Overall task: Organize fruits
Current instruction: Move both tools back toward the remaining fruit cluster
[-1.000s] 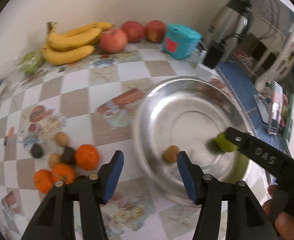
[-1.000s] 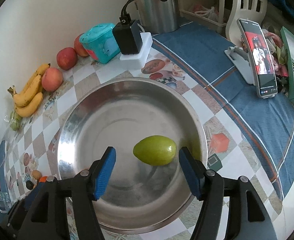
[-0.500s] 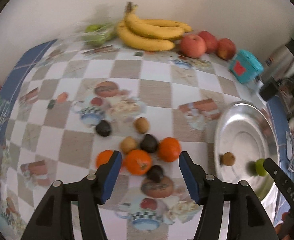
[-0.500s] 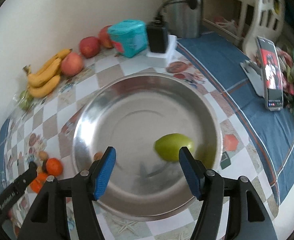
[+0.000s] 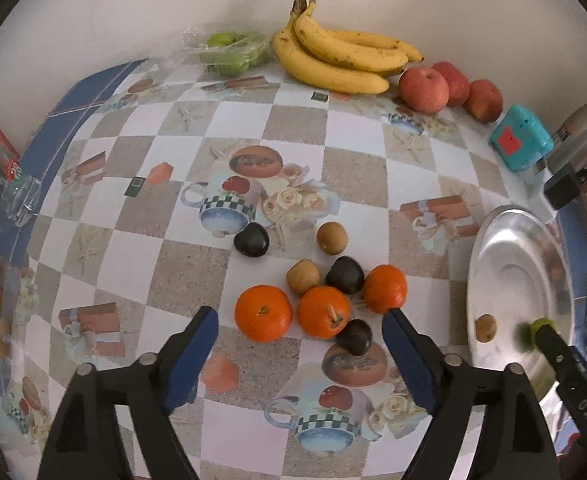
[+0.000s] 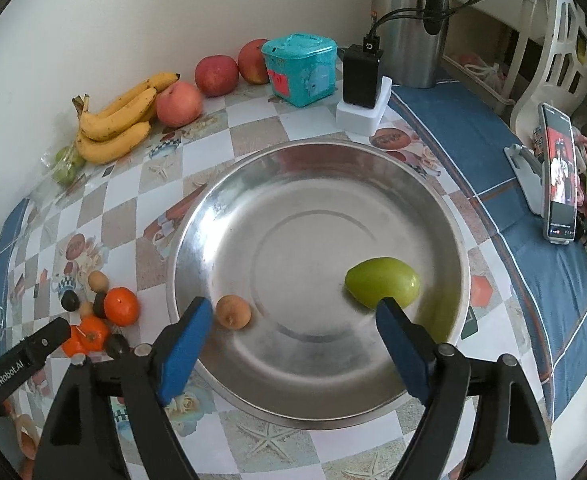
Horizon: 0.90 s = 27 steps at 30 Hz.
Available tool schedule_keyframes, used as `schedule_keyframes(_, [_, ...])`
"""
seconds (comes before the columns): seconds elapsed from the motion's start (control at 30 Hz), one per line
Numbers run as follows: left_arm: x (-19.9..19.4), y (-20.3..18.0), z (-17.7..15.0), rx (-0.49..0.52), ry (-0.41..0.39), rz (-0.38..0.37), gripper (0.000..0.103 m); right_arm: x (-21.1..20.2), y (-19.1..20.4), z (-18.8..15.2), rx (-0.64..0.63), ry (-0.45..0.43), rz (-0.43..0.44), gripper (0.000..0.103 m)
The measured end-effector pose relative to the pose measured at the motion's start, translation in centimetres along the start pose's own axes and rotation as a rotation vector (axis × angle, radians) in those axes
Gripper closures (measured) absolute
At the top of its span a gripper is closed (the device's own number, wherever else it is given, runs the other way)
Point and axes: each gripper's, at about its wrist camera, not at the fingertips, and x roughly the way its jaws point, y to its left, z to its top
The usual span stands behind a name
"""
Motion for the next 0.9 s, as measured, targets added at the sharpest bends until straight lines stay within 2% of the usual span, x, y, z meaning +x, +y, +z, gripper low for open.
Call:
schedule_keyframes(0.1, [0.4,-0.1,-0.1,0.008,0.010,0.015,0.010,0.1,0.1,0.0,-0.006,0.003,-0.004,0.018])
schedule_keyframes(0.17, [0.6,-0.1,-0.2,0.010,0.012,0.023,0.001,0.2,0.2,0.0,-0.012,0.005,-0.007,0.018])
schedule_keyframes(0.2, [0.6,0.0,-0.2,0.011,0.011,0.029,0.001,0.3,0.2,0.0,-0.015,0.004,-0.007,0.018])
schedule_keyframes(0.4, [0.7,0.3,-0.2,0.008,-0.001,0.046,0.000,0.4,0.4,-0.1,-0.028,-0.004,-0.004,0.017])
schedule_keyframes(0.43, [0.7,0.3,-0.3,0.009,-0.005,0.048,0.000,0.4,0.4,-0.1,-0.029,-0.005,-0.004,0.006])
schedule_keyframes(0.47, [0.7,0.4,-0.3,0.010,-0.009,0.050,0.000,0.4,0.4,-0.1,-0.029,-0.008,-0.005,0.001])
schedule_keyframes(0.9, [0.3,2.5,-0.6,-0.009,-0.021,0.073,0.000,0.1,1.0,-0.4,-0.036,-0.029,0.018,0.001])
